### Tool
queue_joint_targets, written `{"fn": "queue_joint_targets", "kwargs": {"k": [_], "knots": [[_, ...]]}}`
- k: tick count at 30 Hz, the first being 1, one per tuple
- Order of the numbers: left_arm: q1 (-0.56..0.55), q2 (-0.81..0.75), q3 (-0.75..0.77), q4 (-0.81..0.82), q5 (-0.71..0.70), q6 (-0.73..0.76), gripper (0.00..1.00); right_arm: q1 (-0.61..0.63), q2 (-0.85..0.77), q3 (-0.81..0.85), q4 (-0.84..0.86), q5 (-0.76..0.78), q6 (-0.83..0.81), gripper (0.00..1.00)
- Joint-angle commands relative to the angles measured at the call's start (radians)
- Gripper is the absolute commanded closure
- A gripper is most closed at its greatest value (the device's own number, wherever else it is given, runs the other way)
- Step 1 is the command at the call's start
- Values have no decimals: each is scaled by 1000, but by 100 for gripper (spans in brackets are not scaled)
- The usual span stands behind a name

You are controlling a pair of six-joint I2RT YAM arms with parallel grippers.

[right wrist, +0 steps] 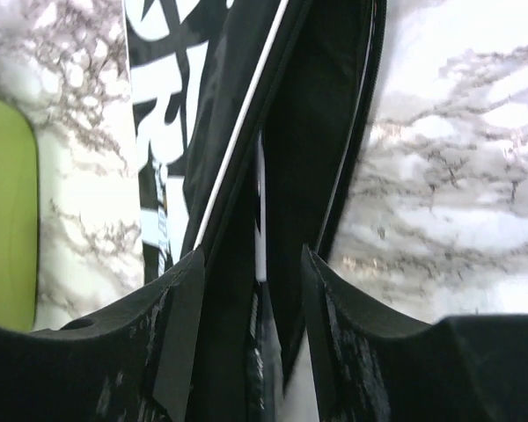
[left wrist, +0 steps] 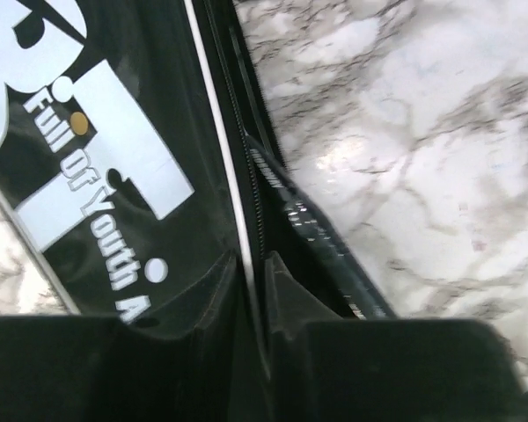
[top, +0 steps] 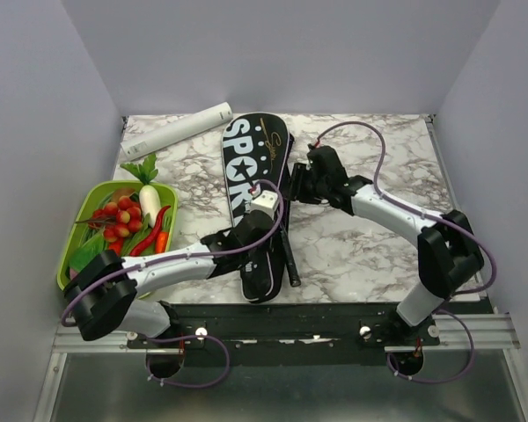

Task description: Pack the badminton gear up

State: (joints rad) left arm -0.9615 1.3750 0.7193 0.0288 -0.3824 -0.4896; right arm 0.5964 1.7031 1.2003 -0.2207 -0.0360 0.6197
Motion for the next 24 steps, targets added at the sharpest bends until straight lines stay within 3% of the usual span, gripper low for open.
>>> {"fn": "queue_joint_targets", "kwargs": {"k": [1,3,6,9,12,14,17,18,24], "knots": [[20,-129,-67,100,94,57,61,8,-89,-134,-60,-97,-46,44],[26,-200,-113,141,122,60,44,8,-129,-180,-68,-122,-67,44],[33,-287,-165,174,146,63,30,8,-166,-261,-65,-174,-100,44],[37,-365,-207,186,134,36,26,9,-177,-324,-48,-243,-106,44],[37,-419,-235,117,16,-41,27,11,-181,-395,4,-307,-98,46],[40,-424,-218,-25,-142,-134,31,13,-186,-432,47,-338,-89,47],[43,-390,-196,-188,-278,-213,52,17,-186,-481,102,-381,-75,48],[43,-378,-198,-208,-300,-269,65,22,-186,-493,118,-395,-66,49],[63,-369,-259,-242,-335,-386,83,43,-198,-556,202,-410,-15,49]]}}
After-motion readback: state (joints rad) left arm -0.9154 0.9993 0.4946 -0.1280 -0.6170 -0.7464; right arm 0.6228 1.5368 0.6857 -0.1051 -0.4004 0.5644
